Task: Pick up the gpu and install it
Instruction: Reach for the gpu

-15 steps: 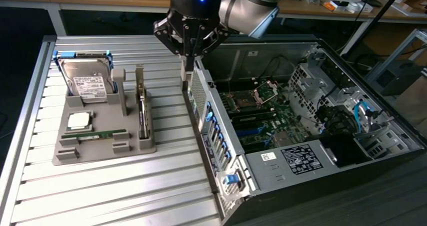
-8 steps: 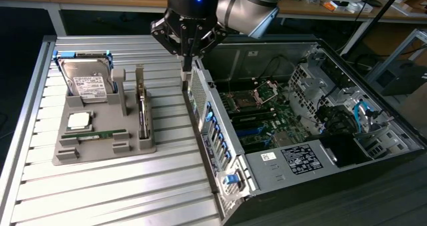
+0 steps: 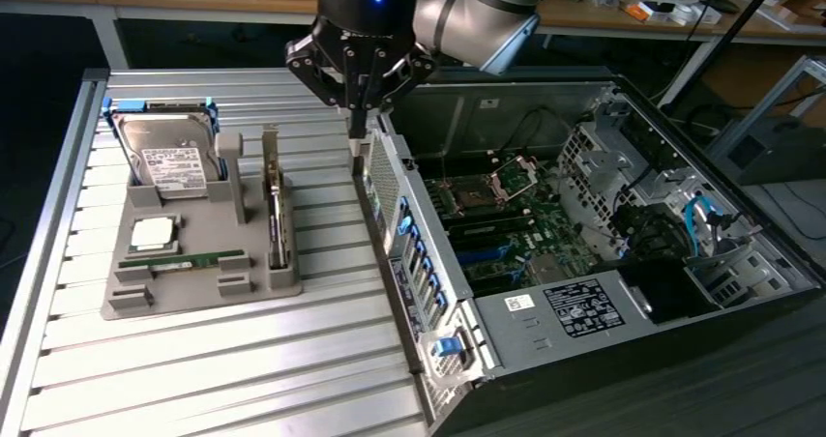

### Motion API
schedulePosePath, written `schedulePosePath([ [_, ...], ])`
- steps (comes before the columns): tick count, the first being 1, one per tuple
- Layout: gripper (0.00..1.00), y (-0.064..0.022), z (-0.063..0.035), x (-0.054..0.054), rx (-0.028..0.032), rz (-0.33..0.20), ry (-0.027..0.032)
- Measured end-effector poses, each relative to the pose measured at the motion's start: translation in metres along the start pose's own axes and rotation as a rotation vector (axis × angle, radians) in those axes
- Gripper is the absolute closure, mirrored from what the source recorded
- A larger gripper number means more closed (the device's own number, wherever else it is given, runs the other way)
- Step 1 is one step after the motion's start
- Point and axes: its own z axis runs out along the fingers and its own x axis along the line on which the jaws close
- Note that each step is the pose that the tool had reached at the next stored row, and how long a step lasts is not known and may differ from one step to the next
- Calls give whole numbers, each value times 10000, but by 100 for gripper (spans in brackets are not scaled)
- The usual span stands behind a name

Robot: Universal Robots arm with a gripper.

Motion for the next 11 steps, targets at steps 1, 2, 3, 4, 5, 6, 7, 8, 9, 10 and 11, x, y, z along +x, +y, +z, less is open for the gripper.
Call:
schedulePosePath([
  [1,89,-1,0,11,0,0,0],
  [2,89,-1,-1,17,1,0,1],
  [3,89,-2,-1,22,1,0,1],
  [4,89,-2,-1,28,1,0,0],
  [5,89,-2,-1,33,1,0,0],
  [6,89,-3,-1,39,0,0,0],
  [7,89,-4,-2,48,1,0,1],
  [8,89,-4,-2,55,0,0,0],
  [9,89,-5,-2,62,1,-1,0],
  [10,89,-5,-2,68,0,0,0],
  [11,89,-6,-2,79,0,-1,0],
])
